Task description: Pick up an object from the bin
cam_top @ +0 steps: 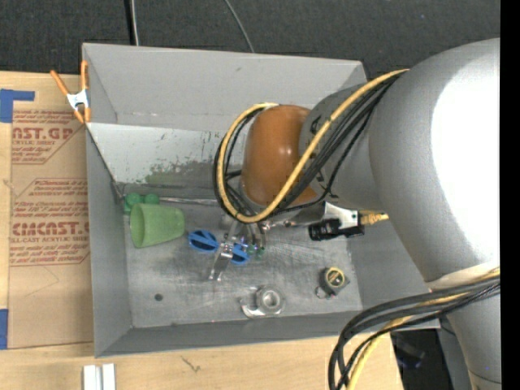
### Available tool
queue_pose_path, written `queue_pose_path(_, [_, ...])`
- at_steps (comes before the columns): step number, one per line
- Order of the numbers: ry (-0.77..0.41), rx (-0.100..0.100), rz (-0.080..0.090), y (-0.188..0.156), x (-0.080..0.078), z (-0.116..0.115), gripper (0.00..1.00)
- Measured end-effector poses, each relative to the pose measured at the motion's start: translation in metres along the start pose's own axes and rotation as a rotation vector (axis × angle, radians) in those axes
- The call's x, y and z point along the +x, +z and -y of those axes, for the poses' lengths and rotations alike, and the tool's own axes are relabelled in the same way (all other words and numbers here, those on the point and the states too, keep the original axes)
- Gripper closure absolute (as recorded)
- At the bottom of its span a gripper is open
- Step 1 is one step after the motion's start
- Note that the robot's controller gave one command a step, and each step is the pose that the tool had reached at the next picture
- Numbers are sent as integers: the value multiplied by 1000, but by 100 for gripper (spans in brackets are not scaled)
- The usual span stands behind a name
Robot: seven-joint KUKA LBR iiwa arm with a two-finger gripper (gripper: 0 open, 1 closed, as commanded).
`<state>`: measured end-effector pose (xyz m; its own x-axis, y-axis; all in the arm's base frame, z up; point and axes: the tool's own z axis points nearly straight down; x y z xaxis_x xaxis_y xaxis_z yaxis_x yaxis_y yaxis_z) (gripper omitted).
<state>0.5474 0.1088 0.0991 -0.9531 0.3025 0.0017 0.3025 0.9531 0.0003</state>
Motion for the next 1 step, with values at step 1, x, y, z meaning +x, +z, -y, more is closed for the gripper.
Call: queue_pose_path(1, [82, -5, 17, 24, 17, -5, 0])
